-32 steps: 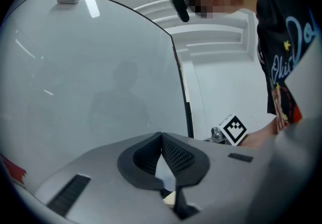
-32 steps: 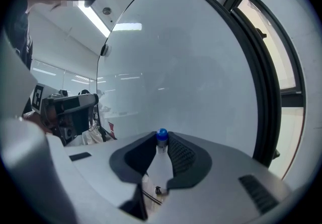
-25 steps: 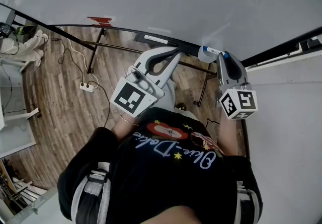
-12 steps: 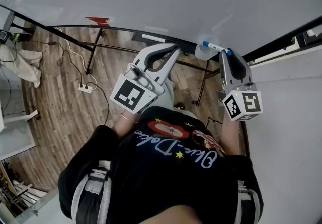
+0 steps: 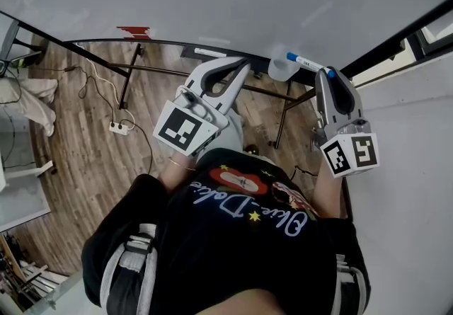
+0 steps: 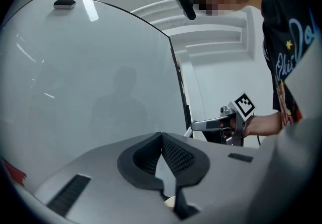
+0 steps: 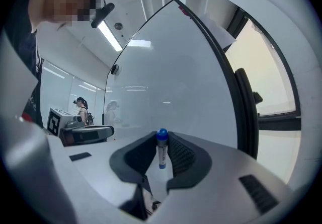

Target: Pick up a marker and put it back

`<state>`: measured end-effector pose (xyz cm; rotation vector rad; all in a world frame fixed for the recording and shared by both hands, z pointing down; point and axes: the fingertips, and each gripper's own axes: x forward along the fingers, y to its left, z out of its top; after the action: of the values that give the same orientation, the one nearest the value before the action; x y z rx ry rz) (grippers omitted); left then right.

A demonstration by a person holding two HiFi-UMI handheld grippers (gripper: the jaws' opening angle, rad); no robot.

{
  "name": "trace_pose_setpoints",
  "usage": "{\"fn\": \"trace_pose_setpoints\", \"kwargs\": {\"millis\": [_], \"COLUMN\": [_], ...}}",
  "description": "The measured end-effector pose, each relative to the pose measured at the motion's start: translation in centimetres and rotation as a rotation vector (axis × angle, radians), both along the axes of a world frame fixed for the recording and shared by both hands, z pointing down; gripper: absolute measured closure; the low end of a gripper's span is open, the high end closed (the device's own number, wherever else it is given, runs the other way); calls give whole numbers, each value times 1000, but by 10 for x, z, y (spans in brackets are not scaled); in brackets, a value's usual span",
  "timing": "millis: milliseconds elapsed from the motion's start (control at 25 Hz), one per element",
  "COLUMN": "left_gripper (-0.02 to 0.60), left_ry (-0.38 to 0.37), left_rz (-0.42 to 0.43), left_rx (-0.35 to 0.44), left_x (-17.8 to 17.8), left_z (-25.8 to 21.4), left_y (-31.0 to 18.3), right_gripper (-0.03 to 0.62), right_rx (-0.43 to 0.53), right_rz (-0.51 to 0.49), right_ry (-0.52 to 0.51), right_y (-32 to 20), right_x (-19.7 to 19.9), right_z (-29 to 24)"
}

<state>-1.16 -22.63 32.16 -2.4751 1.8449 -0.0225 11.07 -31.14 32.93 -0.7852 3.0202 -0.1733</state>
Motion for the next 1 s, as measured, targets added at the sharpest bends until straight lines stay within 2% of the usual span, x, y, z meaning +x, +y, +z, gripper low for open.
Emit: {"fn": "trace_pose_setpoints", "kwargs": {"millis": [200,680,1000], "left_gripper": [578,578,578], "left_ry": [-8,-14,-13], "left_rz": [9,35,26], "left_rx": [-2,12,15], "left_x": [5,23,25], "left_z": [-1,-7,-8], "left_y": [2,11,16], "right_gripper": [526,526,526], "right_rx": [24,5,54], "right_rz": [15,66,82], "right_ry": [-18,-101,-75], "right_y": [7,19,26], "right_x": [15,57,64], "right_z": [-14,-32,-38]}}
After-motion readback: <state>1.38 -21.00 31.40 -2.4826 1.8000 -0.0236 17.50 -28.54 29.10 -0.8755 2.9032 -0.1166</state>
